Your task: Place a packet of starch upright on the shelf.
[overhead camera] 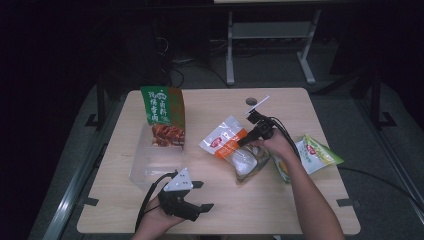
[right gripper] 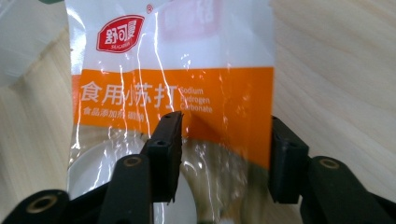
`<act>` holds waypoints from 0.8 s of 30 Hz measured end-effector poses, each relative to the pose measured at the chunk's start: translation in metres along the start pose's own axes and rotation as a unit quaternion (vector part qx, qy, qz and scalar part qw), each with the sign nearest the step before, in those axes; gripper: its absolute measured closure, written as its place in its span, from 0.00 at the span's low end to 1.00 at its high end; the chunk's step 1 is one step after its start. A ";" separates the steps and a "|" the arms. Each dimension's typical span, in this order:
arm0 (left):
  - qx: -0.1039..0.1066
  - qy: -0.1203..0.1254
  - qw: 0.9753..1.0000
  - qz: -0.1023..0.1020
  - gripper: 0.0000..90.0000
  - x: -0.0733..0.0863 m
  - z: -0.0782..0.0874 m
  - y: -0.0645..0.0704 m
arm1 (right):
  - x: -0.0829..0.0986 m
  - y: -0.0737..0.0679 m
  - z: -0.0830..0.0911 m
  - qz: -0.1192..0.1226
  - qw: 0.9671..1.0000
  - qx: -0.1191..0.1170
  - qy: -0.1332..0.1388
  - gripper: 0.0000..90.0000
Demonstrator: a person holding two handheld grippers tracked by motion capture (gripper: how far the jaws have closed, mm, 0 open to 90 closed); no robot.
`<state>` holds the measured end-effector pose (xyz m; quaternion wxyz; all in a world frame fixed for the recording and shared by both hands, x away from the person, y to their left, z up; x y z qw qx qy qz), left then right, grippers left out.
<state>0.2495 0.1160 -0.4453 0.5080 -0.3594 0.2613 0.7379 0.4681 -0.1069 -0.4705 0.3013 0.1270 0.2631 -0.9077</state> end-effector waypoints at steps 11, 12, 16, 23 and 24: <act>-0.008 0.014 1.000 0.018 0.27 0.000 0.002 -0.002 | 0.003 -0.017 0.009 0.055 0.998 -0.003 0.022 0.99; -0.009 0.016 1.000 0.021 0.27 0.000 0.003 -0.002 | 0.004 -0.019 0.011 0.059 0.998 -0.001 0.031 0.99; -0.016 0.023 0.999 0.035 0.28 -0.001 0.004 -0.006 | 0.009 -0.023 0.022 0.064 0.996 -0.002 0.055 0.99; -0.021 0.019 0.999 0.030 0.30 -0.009 -0.002 -0.008 | 0.015 -0.038 0.046 0.073 0.992 -0.009 0.103 1.00; -0.022 0.017 0.999 0.027 0.30 -0.011 -0.002 -0.009 | 0.016 -0.041 0.050 0.077 0.991 -0.012 0.110 1.00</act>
Point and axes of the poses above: each handheld gripper's, and its own axes: z roughly backward along the jaws, x roughly out of its underside, y roughly to its right, the point moved 5 cm from there along -z, roughly forward along the jaws, and after that the axes turned 7 degrees about -z, right-handed, at the moved point
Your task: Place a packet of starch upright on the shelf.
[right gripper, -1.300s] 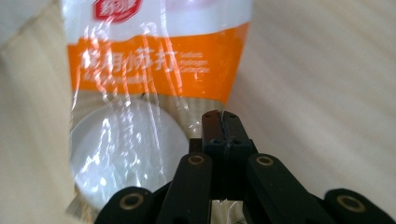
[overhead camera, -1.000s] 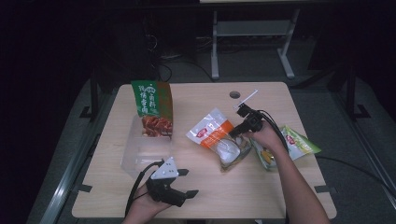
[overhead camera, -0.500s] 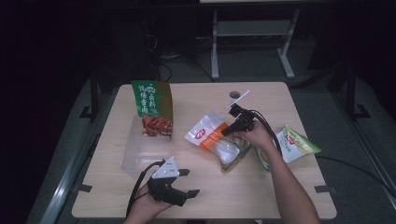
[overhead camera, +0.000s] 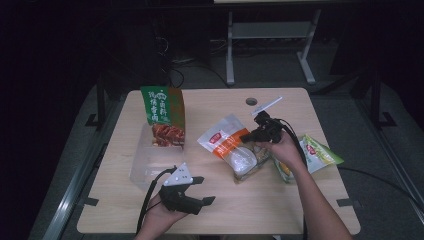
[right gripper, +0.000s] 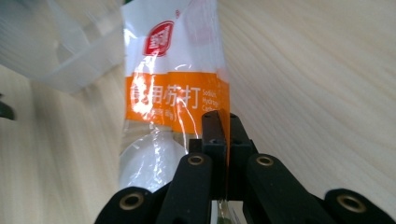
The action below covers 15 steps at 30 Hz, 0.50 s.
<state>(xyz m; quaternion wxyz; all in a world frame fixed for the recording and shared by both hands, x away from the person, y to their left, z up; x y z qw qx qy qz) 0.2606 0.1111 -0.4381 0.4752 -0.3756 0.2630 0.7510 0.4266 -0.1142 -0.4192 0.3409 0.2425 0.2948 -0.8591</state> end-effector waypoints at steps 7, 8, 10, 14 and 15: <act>-0.007 0.007 1.000 -0.007 0.32 -0.015 -0.012 -0.001 | 0.005 -0.024 0.024 0.019 0.998 -0.016 0.050 1.00; -0.009 0.008 1.000 -0.007 0.33 -0.016 -0.014 -0.002 | 0.006 -0.026 0.026 0.022 0.998 -0.016 0.053 1.00; -0.011 0.011 1.000 -0.001 0.33 -0.017 -0.018 -0.003 | 0.010 -0.032 0.029 0.028 0.998 -0.019 0.061 1.00; -0.013 0.006 1.000 0.003 0.33 -0.017 -0.027 -0.004 | 0.019 -0.045 0.036 0.037 0.996 -0.027 0.076 1.00; -0.013 0.007 1.000 0.004 0.33 -0.017 -0.030 -0.003 | 0.022 -0.047 0.037 0.040 0.996 -0.027 0.079 1.00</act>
Point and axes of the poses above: each handheld gripper's, and its own axes: z roughly backward along the jaws, x roughly out of its underside, y roughly to its right, the point moved 5 cm from there along -z, roughly forward along the jaws, and after that the axes turned 7 degrees about -z, right-handed, at the moved point
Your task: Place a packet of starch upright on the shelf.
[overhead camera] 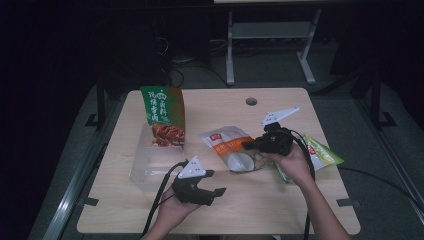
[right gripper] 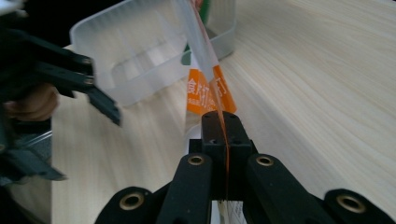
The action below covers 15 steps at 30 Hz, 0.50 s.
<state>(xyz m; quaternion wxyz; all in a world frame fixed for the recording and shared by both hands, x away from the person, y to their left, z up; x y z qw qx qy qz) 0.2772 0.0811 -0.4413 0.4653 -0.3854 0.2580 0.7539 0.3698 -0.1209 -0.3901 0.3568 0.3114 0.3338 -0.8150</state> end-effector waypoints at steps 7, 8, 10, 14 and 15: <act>-0.006 -0.005 1.000 0.007 0.33 -0.004 -0.018 -0.004 | 0.019 -0.008 0.012 0.002 1.000 -0.015 0.018 1.00; -0.007 -0.005 1.000 0.013 0.33 -0.005 -0.021 -0.006 | 0.023 -0.007 0.014 -0.001 1.000 -0.021 0.021 1.00; -0.010 -0.004 1.000 0.027 0.34 -0.006 -0.027 -0.009 | 0.029 -0.006 0.018 -0.005 0.999 -0.026 0.027 1.00; 0.010 0.001 0.998 0.056 0.37 -0.006 -0.042 -0.014 | 0.040 -0.004 0.024 -0.004 0.998 -0.037 0.041 0.99; 0.017 0.002 0.998 0.058 0.39 -0.007 -0.045 -0.015 | 0.041 -0.003 0.025 -0.004 0.998 -0.039 0.042 0.99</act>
Point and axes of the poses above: each handheld gripper's, and its own axes: z roughly backward along the jaws, x roughly out of its underside, y roughly to its right, the point moved 5 cm from there along -z, roughly forward along the jaws, and after that the axes turned 7 degrees about -z, right-handed, at the moved point
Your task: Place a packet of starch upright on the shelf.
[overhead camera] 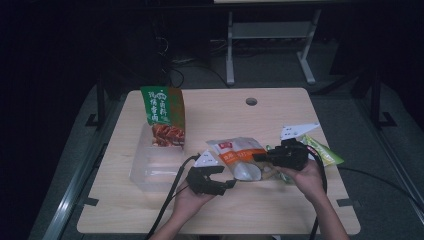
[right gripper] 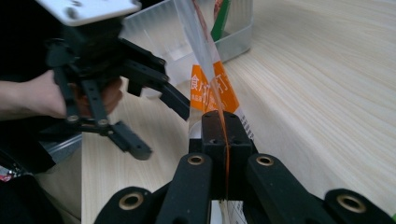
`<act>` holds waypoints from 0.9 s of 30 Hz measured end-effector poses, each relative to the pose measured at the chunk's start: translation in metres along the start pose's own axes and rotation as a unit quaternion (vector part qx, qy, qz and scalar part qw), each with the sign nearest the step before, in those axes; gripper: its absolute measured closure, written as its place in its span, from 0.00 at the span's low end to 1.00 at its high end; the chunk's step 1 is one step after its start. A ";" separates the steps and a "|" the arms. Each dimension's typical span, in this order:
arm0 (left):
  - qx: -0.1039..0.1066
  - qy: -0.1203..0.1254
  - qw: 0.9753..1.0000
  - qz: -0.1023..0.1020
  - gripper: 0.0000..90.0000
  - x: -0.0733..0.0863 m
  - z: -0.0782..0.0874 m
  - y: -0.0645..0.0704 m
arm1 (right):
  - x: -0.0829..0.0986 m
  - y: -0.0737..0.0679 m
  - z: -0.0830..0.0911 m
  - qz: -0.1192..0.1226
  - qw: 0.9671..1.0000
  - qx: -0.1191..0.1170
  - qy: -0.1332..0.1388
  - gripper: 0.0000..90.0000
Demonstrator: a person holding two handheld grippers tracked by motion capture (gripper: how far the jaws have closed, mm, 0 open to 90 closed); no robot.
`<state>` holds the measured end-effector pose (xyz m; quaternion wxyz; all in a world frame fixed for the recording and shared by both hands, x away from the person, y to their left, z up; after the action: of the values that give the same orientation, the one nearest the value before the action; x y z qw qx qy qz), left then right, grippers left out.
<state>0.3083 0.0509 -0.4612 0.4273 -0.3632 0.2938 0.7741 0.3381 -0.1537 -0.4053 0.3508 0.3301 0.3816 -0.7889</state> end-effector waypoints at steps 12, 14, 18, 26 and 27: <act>0.011 0.031 0.999 0.034 0.82 -0.018 -0.013 -0.016 | 0.009 0.001 0.004 0.003 1.000 -0.008 0.019 0.99; 0.014 0.034 0.999 0.035 0.91 -0.019 -0.012 -0.015 | 0.009 0.001 0.003 0.004 1.000 -0.006 0.020 0.99; -0.007 0.032 0.999 0.006 0.99 -0.021 -0.009 -0.011 | 0.007 -0.001 -0.003 0.008 1.000 -0.004 0.018 0.99; -0.048 0.016 0.998 -0.023 0.99 -0.019 0.005 -0.013 | 0.006 -0.002 -0.013 0.015 1.000 0.025 0.001 0.99; -0.052 0.015 0.998 -0.022 0.99 -0.018 0.006 -0.014 | 0.007 -0.002 -0.015 0.020 0.999 0.031 -0.006 0.98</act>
<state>0.3254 0.0540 -0.4449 0.4204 -0.4026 0.2515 0.7732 0.3362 -0.1422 -0.4174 0.3587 0.3437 0.3475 -0.7953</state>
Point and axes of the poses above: each handheld gripper's, and its own axes: z roughly backward along the jaws, x roughly out of its underside, y roughly to its right, the point moved 5 cm from there along -z, roughly forward along the jaws, and after that the axes turned 7 degrees about -z, right-handed, at the moved point
